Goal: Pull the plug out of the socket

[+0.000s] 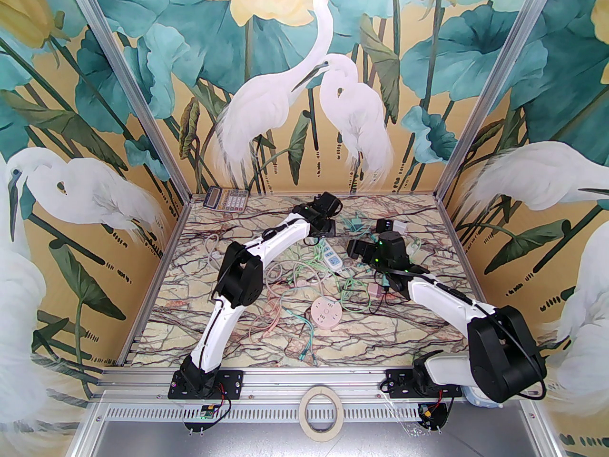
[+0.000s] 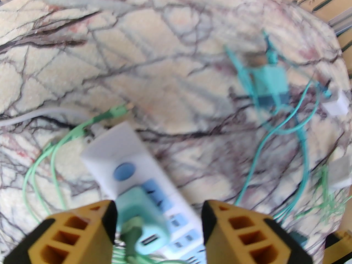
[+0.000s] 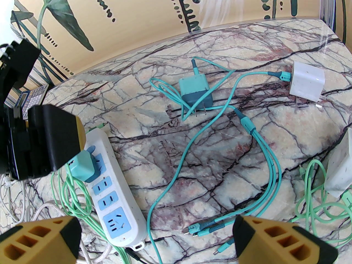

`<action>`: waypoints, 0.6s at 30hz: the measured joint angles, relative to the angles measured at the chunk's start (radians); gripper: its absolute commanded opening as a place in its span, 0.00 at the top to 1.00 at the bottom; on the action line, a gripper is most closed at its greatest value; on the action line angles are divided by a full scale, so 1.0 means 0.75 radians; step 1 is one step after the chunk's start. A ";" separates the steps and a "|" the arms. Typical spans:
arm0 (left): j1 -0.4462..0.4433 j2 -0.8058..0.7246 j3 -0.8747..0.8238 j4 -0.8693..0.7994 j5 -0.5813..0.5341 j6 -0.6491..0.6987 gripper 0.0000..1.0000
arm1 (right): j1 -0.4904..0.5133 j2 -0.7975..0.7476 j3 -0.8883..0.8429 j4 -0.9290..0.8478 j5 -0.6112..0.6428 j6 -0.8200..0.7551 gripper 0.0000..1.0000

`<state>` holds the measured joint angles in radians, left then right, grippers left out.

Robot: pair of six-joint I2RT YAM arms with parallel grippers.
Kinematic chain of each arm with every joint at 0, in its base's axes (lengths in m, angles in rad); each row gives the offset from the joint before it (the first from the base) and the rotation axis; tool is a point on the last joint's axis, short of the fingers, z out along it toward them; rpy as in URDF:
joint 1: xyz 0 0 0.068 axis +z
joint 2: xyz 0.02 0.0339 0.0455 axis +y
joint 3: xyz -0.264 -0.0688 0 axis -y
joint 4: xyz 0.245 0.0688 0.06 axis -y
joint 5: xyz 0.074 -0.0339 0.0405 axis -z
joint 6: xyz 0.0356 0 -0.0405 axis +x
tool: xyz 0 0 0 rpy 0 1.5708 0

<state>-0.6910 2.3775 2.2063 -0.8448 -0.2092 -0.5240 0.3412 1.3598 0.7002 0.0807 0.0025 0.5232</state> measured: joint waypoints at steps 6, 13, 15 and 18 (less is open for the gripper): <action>0.003 0.027 0.015 -0.052 -0.030 -0.076 0.41 | 0.000 0.001 0.001 0.000 -0.001 0.000 0.01; -0.001 0.046 0.015 -0.142 -0.037 -0.164 0.42 | 0.000 0.001 0.002 0.000 -0.001 0.000 0.01; -0.002 0.062 0.015 -0.158 -0.035 -0.187 0.45 | 0.002 0.001 0.003 0.000 -0.004 -0.001 0.01; -0.004 0.075 0.015 -0.168 -0.031 -0.206 0.51 | 0.012 0.015 0.005 0.005 -0.011 -0.001 0.01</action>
<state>-0.6937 2.4340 2.2173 -0.9710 -0.2321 -0.6785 0.3504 1.3708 0.7040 0.0841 -0.0055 0.5228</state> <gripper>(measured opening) 0.522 0.992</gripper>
